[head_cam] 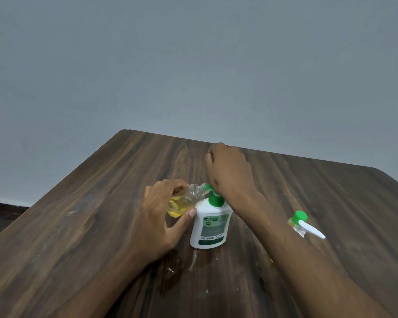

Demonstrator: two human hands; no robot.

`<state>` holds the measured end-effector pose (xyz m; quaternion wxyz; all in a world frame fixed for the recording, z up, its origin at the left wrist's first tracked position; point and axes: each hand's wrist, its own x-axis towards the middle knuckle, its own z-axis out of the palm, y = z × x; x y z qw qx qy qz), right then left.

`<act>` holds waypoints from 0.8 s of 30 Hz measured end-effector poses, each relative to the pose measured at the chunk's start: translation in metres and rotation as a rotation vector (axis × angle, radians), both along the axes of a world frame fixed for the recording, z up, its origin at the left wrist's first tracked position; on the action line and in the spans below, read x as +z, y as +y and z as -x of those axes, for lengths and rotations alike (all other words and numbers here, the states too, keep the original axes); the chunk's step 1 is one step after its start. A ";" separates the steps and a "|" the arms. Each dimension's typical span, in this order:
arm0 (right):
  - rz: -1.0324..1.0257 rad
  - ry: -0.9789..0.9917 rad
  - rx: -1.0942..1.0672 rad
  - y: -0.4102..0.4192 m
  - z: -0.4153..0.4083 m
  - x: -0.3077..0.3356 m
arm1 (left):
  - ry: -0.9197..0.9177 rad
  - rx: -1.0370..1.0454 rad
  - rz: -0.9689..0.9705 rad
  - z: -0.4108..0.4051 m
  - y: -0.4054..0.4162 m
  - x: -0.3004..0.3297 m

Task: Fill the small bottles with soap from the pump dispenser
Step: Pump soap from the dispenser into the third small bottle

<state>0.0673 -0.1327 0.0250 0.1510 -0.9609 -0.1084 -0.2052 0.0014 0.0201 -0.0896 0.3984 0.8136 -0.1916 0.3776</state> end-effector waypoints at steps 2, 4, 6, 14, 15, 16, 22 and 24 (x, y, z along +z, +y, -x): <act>0.010 -0.013 0.007 -0.001 0.001 0.003 | -0.002 0.001 0.004 0.001 0.000 0.001; 0.003 -0.020 0.014 -0.002 0.001 0.004 | -0.006 0.001 0.002 0.001 -0.001 0.002; -0.005 0.005 0.013 -0.002 0.002 0.002 | -0.006 -0.002 -0.004 0.001 -0.001 0.002; -0.031 0.039 0.003 -0.001 0.005 0.002 | -0.003 0.003 -0.019 0.002 0.000 0.004; -0.027 0.048 0.004 -0.001 0.005 0.002 | -0.001 0.003 -0.019 0.002 0.000 0.004; -0.016 0.050 0.005 -0.001 0.005 0.003 | 0.000 0.004 -0.018 0.003 0.000 0.004; -0.042 0.052 0.003 -0.001 0.004 0.002 | -0.005 0.006 -0.033 0.003 0.001 0.005; -0.022 0.058 0.005 -0.002 0.003 0.003 | -0.003 0.002 -0.034 0.004 0.001 0.006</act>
